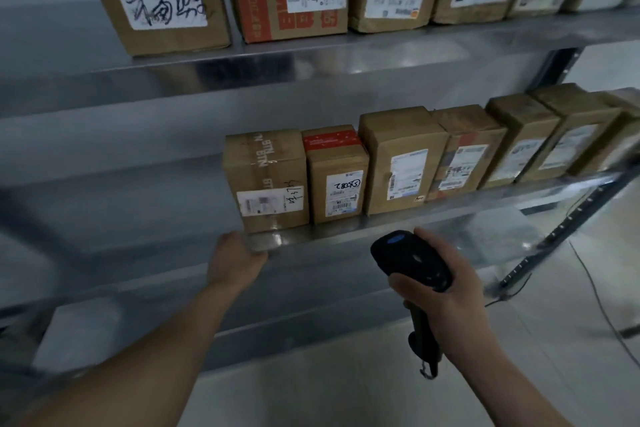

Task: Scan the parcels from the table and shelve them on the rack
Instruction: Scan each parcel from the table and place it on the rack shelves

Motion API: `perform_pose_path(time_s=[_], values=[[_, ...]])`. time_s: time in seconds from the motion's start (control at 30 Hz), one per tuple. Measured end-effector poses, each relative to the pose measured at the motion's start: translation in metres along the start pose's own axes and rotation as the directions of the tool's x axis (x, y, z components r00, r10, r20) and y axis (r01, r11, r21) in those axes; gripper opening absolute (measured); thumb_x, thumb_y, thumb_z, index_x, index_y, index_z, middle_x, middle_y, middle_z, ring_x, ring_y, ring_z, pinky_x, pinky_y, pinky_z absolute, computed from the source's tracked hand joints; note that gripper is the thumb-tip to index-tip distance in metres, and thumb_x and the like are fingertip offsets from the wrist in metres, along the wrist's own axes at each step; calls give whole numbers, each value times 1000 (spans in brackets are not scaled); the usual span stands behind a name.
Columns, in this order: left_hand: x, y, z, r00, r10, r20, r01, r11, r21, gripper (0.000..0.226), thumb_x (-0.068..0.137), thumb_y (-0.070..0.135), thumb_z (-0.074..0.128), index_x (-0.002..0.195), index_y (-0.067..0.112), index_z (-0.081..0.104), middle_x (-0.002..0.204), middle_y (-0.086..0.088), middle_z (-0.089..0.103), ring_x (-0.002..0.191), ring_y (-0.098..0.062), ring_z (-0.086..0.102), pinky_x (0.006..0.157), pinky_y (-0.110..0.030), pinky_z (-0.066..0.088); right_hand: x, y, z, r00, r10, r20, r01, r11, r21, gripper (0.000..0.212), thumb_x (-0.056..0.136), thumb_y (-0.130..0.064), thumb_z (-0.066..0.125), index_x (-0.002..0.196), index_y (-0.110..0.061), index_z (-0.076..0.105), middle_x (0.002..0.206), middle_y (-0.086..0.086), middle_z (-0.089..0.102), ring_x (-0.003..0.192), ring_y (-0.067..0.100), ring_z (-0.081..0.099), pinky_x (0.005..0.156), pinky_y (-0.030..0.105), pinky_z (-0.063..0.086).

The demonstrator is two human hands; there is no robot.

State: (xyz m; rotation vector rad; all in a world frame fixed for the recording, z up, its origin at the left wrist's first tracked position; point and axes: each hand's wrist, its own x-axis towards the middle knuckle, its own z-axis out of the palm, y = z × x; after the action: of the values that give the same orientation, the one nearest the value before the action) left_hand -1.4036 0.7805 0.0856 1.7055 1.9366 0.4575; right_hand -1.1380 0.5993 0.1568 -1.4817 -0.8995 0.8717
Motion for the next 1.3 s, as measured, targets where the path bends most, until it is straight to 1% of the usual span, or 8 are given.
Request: perform_pose_path(time_s=[0.17, 0.3, 0.47, 0.63, 0.77, 0.97, 1.13, 1.3], values=[[-59, 46, 25, 991, 126, 45, -130, 982, 134, 56, 84, 41, 69, 134, 18, 59, 135, -11, 57, 118, -28, 59, 97, -35, 50, -23, 2, -59, 1000, -28, -12, 28, 1000, 0, 77, 56, -37, 87, 129, -37, 62, 107, -20, 73, 98, 17, 72, 84, 53, 61], [-98, 107, 53, 971, 212, 113, -234, 938, 254, 65, 90, 52, 63, 140, 13, 52, 145, -8, 50, 130, -24, 51, 103, -35, 46, -41, 1, -115, 996, -68, -64, 68, 998, -8, 77, 58, -34, 86, 132, -34, 62, 108, -21, 71, 98, 16, 71, 83, 54, 61], [-143, 191, 94, 891, 413, 190, -453, 839, 302, 70, 94, 55, 55, 149, 14, 42, 154, -5, 42, 141, -22, 38, 110, -36, 36, -60, -3, -194, 974, -123, -193, 121, 992, -22, 67, 61, -30, 86, 124, -40, 63, 106, -18, 71, 96, 16, 71, 84, 54, 61], [-182, 274, 137, 763, 584, 278, -646, 696, 312, 69, 97, 54, 51, 152, 14, 37, 158, -4, 37, 144, -24, 35, 114, -37, 33, -72, -6, -269, 920, -140, -367, 137, 990, -35, 63, 73, -7, 89, 125, -32, 64, 101, -24, 69, 94, 20, 70, 85, 56, 60], [-202, 333, 177, 656, 683, 321, -754, 603, 259, 65, 96, 52, 53, 147, 14, 44, 153, -6, 43, 140, -25, 40, 111, -38, 37, -77, -2, -321, 855, -125, -504, 128, 991, -29, 60, 68, -18, 90, 114, -47, 64, 101, -22, 70, 92, 22, 71, 85, 55, 60], [-223, 429, 255, 484, 772, 411, -871, 472, 139, 62, 95, 53, 55, 143, 14, 49, 145, -9, 50, 131, -26, 47, 105, -40, 43, -78, 7, -400, 719, -85, -690, 88, 996, -30, 66, 71, -7, 90, 128, -30, 65, 103, -12, 71, 93, 21, 71, 80, 54, 62], [-237, 514, 315, 305, 837, 455, -945, 325, 37, 63, 95, 54, 54, 144, 15, 48, 146, -5, 51, 133, -22, 47, 103, -37, 46, -64, 5, -459, 594, -74, -801, 61, 997, -47, 66, 59, -21, 86, 121, -36, 67, 101, -14, 72, 89, 17, 71, 66, 41, 64], [-250, 589, 363, 141, 865, 481, -985, 171, -18, 66, 95, 56, 55, 146, 15, 46, 149, -4, 48, 138, -23, 42, 106, -38, 41, -50, 4, -502, 454, -72, -888, 30, 997, -66, 71, 56, -27, 85, 124, -35, 66, 105, -12, 71, 93, 19, 72, 78, 46, 63]])
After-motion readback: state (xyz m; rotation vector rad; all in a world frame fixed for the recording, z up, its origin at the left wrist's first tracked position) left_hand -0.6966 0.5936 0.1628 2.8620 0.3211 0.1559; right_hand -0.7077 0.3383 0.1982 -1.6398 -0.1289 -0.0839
